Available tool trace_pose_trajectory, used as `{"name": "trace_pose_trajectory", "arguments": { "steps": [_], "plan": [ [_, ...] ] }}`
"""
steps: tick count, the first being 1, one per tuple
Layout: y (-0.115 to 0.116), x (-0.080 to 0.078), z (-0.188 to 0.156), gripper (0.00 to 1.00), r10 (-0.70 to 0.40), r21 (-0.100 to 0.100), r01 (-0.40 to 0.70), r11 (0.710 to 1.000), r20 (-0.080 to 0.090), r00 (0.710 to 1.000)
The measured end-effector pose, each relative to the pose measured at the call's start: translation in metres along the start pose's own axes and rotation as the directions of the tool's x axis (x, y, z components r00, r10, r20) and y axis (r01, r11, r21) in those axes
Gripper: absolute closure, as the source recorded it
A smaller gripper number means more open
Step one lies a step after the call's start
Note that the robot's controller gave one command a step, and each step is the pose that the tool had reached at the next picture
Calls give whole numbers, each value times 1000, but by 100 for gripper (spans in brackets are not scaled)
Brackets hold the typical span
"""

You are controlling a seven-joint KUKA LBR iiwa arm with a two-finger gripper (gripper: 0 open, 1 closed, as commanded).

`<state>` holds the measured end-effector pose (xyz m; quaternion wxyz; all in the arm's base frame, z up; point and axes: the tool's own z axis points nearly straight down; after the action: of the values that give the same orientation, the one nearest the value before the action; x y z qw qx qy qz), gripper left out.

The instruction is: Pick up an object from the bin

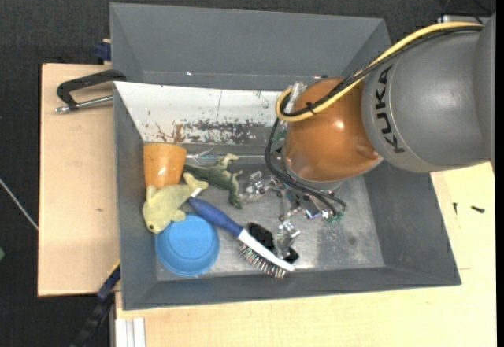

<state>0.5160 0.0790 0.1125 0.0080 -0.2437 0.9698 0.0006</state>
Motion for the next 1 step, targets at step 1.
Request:
{"name": "trace_pose_trajectory", "arguments": {
  "steps": [1],
  "plan": [
    [36, -12, -35, 0, 203, -2, -203, 979, -7, 979]
  ]
}}
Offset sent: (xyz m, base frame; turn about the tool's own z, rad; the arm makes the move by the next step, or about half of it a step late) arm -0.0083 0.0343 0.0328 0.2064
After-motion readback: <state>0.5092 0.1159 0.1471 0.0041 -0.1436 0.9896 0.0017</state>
